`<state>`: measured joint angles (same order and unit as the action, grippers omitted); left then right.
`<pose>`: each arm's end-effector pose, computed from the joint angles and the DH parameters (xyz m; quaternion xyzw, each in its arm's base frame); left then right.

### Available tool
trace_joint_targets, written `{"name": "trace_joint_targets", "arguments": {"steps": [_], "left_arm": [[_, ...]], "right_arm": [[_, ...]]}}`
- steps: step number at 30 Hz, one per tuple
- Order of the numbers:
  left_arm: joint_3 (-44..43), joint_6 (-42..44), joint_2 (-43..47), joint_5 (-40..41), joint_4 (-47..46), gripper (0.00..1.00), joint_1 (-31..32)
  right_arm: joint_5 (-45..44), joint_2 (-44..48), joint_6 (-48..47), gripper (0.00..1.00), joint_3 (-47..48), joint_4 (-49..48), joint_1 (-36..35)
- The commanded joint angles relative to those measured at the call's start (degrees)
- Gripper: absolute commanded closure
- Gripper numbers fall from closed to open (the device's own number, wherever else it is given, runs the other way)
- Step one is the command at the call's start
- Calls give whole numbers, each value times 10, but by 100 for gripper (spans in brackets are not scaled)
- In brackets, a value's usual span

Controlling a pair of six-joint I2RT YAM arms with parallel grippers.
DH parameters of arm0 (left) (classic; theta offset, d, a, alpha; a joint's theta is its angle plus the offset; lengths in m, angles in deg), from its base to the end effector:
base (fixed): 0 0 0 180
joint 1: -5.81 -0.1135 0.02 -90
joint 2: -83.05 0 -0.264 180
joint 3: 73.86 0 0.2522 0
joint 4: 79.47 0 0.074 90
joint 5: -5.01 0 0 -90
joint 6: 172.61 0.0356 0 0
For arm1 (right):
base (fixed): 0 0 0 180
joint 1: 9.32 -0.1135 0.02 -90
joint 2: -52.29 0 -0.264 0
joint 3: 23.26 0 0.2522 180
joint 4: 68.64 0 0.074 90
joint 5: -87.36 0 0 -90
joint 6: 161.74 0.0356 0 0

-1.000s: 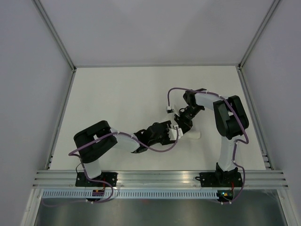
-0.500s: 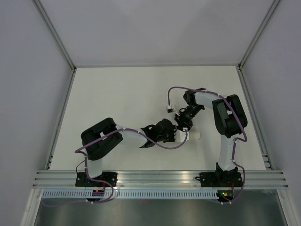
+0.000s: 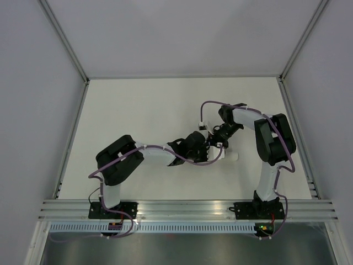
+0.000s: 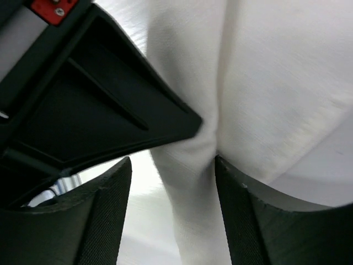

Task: Fold the napkin, place the utensils inside, and roll it up
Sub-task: Roll the napkin with the utensil

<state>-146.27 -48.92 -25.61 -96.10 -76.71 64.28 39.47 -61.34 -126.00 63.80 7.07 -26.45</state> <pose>0.1994 -0.3381 0.1459 0.6760 0.5932 -0.1773 0.3997 0.3084 0.1200 0.1444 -0.5102 0.7760 0.3704 0.0191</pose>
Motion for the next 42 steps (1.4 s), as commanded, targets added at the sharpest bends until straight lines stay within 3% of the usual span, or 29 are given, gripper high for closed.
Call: {"name": "trace_joint_targets", "arguments": {"steps": [1,9,16,21,24,30,35,42], "left_arm": [[5,-67,-38,-81,88,98,2],[-16,-103,-62,-125,129,98,-14],[-67,-144,-99,-220,198,98,-67],[-108,-170,-143,-298,262,98,-105],[-143,-180,-182,-330,308,98,-121],[-185,-194,-229,-356,353,98,-136],[-247,-205,-276,-367,425,98,-147],[-274,-219,-290,-367,445,97,-149]], "right_arm": [[-32,43,27,30,-12,-128,30],[-8,136,171,23,-45,-282,109],[50,227,131,23,-75,-266,190],[39,363,92,20,-201,-314,188],[18,429,64,19,-269,-338,176],[-130,529,66,18,-425,-475,54],[-231,526,79,18,-488,-561,-72],[-278,498,79,20,-507,-609,-127]]}}
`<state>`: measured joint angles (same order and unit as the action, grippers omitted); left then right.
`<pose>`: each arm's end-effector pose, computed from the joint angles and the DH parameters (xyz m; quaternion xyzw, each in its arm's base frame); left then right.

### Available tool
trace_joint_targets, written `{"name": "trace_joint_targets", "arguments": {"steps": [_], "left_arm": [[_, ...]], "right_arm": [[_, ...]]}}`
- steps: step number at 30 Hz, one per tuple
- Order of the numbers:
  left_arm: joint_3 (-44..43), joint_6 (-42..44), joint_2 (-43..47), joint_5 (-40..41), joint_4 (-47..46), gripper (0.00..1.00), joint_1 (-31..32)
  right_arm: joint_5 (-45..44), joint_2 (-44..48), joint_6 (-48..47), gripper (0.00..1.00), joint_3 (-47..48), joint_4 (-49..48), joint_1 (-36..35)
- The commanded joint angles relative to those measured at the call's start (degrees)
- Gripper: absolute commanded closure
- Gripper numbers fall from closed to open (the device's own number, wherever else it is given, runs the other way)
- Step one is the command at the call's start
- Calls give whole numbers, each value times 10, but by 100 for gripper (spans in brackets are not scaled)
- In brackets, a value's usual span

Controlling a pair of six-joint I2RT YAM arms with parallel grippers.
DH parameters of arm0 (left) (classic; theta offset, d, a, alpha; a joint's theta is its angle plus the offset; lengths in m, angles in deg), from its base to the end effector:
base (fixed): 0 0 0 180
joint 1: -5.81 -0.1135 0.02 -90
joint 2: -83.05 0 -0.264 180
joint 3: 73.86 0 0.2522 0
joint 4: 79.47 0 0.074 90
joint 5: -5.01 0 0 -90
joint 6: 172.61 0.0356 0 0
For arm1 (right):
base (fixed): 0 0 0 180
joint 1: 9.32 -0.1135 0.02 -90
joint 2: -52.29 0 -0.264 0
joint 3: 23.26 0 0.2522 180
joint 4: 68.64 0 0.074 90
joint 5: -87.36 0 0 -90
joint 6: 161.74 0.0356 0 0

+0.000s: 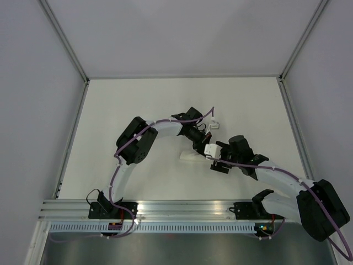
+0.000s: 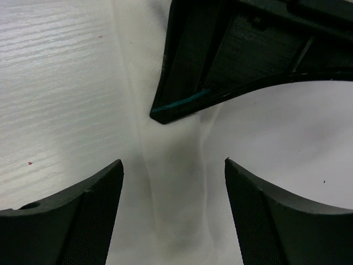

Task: Fold the napkin, place the utensils inside, and roll it up
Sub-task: Roll the napkin with the utensil

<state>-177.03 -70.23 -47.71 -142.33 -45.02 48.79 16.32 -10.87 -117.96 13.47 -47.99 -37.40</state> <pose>0.3158 -0.3352 0.1143 0.4981 0.7001 -0.5050 0.0816 0.1710 0.1043 0.1580 -0.6024 0.6953 0.0945 0.3805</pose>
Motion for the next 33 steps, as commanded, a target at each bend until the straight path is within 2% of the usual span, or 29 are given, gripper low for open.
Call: {"name": "trace_joint_targets", "arguments": {"steps": [1,5,9,10,11,14,16,21,26,31,33], "left_arm": [[33,-6,-68,94,130,97,7],[27,-13,-68,95,134,92,5],[22,-20,-62,105,129,83,5],[23,-24,-59,110,126,82,4],[23,-26,-51,114,123,81,4],[22,-32,-32,122,109,73,4],[23,-39,-20,128,95,67,5],[41,-48,32,153,53,63,2],[87,-63,99,182,-35,58,-8],[111,-54,147,218,-64,57,-22],[144,-60,171,236,-106,57,-29]], "right_arm": [[-58,-13,-2,21,-7,-65,-23],[-69,-35,-7,31,-8,-65,-42],[-69,-43,-12,37,-13,-63,-47],[-68,-43,-13,49,-13,-62,-49],[-69,-43,-16,57,-13,-59,-49],[-70,-50,-22,69,-3,-42,-50],[-70,-53,-25,71,2,-29,-51],[-65,-57,-28,75,12,-1,-50],[-62,-60,-30,77,19,16,-50],[-57,-71,-34,78,30,35,-50],[-55,-77,-35,78,36,44,-50]]}}
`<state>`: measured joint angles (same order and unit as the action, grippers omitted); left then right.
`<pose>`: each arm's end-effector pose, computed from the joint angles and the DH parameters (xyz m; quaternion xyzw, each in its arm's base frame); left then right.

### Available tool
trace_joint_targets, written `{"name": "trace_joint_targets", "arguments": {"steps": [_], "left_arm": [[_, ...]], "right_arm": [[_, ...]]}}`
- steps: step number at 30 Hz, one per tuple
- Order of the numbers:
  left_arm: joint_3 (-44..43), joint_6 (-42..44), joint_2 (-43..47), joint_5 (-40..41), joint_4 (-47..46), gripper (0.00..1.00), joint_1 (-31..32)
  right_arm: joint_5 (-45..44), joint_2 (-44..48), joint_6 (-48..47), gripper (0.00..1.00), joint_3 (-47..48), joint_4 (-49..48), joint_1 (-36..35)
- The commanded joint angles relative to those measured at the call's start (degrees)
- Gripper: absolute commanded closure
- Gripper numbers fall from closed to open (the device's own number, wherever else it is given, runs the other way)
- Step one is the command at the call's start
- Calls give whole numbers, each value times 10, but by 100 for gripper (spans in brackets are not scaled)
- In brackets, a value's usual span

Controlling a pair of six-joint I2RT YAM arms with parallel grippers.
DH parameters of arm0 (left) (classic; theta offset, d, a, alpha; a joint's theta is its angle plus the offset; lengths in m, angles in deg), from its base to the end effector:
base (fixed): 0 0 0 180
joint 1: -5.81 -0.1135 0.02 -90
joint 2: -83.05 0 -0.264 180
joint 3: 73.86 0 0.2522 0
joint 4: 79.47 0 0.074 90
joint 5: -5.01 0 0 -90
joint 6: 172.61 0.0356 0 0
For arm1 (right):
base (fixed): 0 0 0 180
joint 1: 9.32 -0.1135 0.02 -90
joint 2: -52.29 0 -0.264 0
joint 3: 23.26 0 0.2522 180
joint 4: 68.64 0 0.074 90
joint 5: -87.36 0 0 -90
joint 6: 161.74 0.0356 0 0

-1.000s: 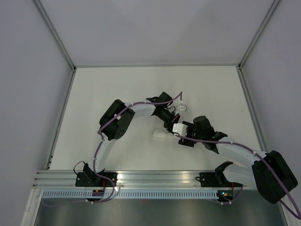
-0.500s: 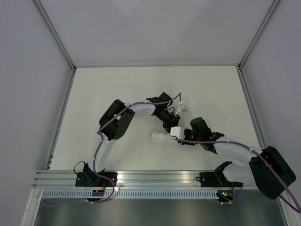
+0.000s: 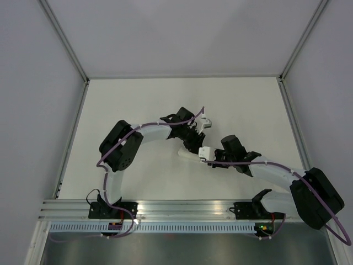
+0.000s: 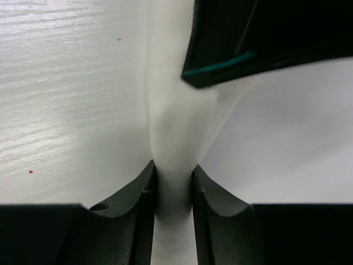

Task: Fold the napkin, place the utensils inside, and roll it up
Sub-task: Roll the napkin with the utensil

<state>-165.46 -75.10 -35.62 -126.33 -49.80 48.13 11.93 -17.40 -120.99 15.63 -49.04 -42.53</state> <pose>0.2995 -0.3045 0.1461 0.4693 0.7705 -0.4028 0.1543 0.1742 0.1248 0.1484 -0.6474 0.6736 0.0713 0.3494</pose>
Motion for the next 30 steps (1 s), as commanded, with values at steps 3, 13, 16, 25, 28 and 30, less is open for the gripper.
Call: {"name": "trace_joint_targets", "arguments": {"steps": [3,13,16,25,28,30], "left_arm": [[95,-24,111,113,-138,56,-36],[308,-51,289,235,-359,53,-47],[362,-68,330,268,-424,52,-43],[430,13,361,404,-501,50,57],[419,64,333,431,-501,50,100],[403,87,305,432,-495,47,122]], "right_arm": [[-2,-25,-7,79,30,78,3],[80,-125,-37,81,149,208,41],[112,-164,-56,82,200,259,67],[188,-370,-145,83,409,486,126],[200,-424,-163,83,459,534,139],[201,-455,-166,83,483,552,142]]}}
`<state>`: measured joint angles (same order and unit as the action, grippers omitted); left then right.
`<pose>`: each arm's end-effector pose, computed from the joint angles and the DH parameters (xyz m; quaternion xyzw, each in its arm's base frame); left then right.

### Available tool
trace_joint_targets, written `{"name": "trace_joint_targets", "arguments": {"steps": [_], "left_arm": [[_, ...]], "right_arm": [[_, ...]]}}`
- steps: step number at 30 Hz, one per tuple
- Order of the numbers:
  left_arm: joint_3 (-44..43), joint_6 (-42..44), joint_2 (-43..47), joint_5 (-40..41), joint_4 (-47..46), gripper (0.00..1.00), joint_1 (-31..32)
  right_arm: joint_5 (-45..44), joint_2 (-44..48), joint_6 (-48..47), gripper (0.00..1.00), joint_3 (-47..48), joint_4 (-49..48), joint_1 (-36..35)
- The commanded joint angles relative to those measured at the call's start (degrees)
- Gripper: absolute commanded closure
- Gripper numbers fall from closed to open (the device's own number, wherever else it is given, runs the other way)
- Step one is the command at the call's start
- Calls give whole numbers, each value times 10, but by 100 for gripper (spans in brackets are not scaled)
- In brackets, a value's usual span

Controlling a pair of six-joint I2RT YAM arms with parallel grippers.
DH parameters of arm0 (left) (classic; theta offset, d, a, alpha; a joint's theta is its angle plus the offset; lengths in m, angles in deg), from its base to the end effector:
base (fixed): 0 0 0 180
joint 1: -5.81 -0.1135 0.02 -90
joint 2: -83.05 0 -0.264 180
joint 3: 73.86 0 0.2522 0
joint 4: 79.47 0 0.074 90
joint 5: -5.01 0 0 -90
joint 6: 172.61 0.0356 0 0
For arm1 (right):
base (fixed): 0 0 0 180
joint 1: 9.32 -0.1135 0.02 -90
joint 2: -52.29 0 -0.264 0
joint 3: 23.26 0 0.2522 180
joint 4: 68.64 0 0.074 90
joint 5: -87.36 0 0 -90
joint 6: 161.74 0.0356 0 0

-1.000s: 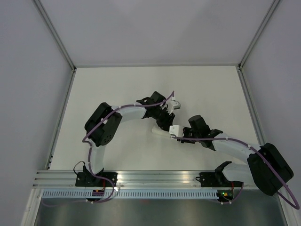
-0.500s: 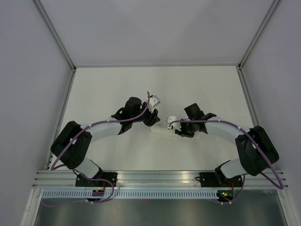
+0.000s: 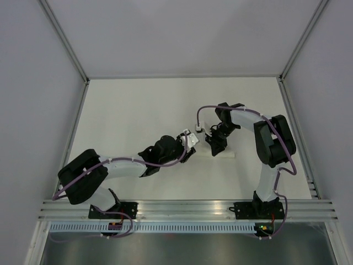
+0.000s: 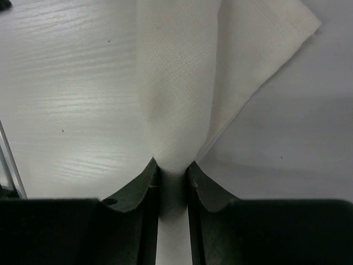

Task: Fold the napkin, place the utensils inside, and roll it up
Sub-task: Roll the napkin with the utensil

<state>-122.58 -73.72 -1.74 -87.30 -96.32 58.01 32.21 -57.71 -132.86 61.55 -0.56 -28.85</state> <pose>0.1848 -0.2406 0.1919 0.4243 0.6960 -0.2289 0.5321 0.3067 0.1304 0.1512 -0.6107 0.7326 0.2895 0.0808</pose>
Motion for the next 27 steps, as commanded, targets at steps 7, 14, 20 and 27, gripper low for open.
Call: {"name": "trace_joint_targets", "arguments": {"steps": [7,14,20,27], "left_arm": [[-96,212,-133,59,2,38,69],[-153,271,-192,36,33,37,71],[-179,279,-229,-8,81,40,74],[-191,259,-244,-35,123,40,76]], "right_arm": [[3,-117,-52,83,72,101,11],[0,-132,-45,83,83,98,17],[-1,-140,-42,83,88,97,17],[-1,-147,-40,83,91,94,18]]}}
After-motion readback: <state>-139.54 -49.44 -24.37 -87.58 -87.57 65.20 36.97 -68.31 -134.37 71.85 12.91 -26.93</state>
